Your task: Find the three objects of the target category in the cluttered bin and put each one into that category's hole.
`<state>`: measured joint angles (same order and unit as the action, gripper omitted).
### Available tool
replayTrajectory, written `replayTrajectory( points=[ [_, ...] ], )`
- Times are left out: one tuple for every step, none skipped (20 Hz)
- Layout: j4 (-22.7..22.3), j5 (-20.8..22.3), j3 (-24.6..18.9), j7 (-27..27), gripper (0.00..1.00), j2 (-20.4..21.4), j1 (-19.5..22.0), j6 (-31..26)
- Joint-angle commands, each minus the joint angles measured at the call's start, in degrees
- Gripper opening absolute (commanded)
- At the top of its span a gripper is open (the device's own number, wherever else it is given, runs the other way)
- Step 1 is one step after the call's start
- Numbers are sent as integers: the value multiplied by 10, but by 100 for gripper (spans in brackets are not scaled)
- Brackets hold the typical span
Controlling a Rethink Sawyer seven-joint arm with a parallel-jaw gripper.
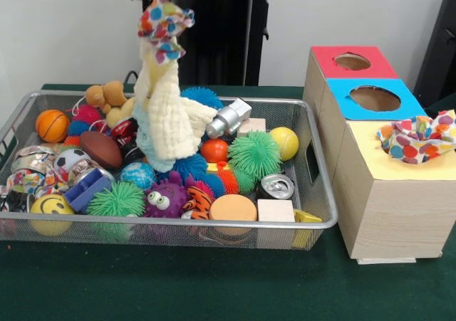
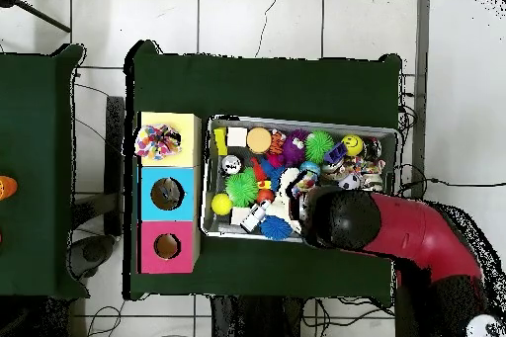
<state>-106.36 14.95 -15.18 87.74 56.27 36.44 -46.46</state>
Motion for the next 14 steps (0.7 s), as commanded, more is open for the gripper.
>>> replayTrajectory(
  points=[
    [-56, -40, 24, 41, 0, 82, -12, -105],
    [-56, -42, 25, 40, 0, 84, -12, -108],
    [-56, -42, 23, 33, 0, 79, -6, -104],
    [-56, -43, 21, 27, 0, 74, -1, -100],
    [-52, -34, 17, 16, 0, 56, 6, -87],
    [-48, -25, 14, 5, 0, 39, 14, -73],
    [-44, -14, 10, -2, 0, 15, 21, -53],
    [-45, -1, 11, -2, 0, -5, 25, -37],
    [-50, 5, 10, -4, 0, -24, 31, -17],
    [-53, 8, 9, -5, 0, -31, 33, -10],
    [-60, 10, 8, -5, 0, -36, 37, 3],
    [-66, 13, 7, -5, 0, -42, 40, 16],
    [-75, 14, 8, 0, 0, -51, 44, 36],
    [-79, 19, 7, 1, 0, -61, 46, 51]
  ],
)
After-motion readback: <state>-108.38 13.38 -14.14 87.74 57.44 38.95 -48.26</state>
